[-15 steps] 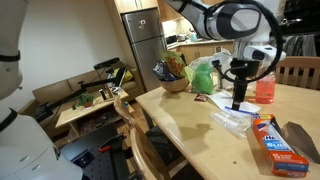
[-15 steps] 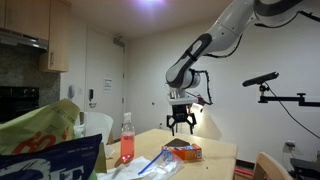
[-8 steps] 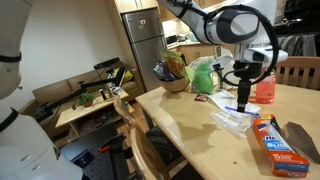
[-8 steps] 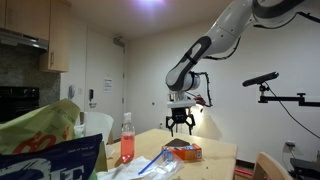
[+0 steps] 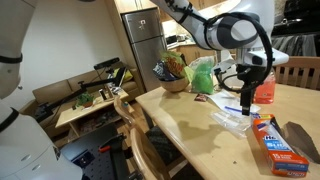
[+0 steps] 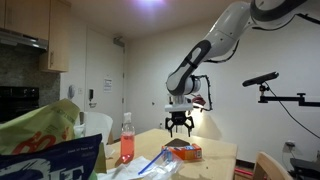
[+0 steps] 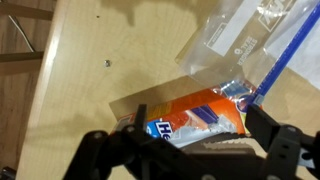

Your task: Put the ziplock bag in the bowl

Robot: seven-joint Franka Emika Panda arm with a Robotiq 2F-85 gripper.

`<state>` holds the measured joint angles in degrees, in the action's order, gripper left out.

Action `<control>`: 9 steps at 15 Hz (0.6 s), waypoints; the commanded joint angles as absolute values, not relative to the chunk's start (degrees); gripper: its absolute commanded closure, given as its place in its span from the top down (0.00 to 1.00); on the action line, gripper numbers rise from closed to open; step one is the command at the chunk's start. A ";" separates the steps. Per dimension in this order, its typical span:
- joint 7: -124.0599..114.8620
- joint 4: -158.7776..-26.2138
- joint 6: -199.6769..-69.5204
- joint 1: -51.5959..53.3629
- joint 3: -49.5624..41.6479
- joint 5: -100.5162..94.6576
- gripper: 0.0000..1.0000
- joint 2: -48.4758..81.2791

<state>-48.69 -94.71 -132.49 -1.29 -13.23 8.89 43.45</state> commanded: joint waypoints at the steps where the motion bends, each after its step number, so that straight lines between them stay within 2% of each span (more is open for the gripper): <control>1: -58.67 -94.74 -138.54 1.66 -16.25 6.11 1.00 47.09; 9: -62.10 -93.94 -138.13 4.06 -15.60 3.40 1.00 50.75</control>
<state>-60.05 -94.38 -137.99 2.31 -14.96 5.48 51.03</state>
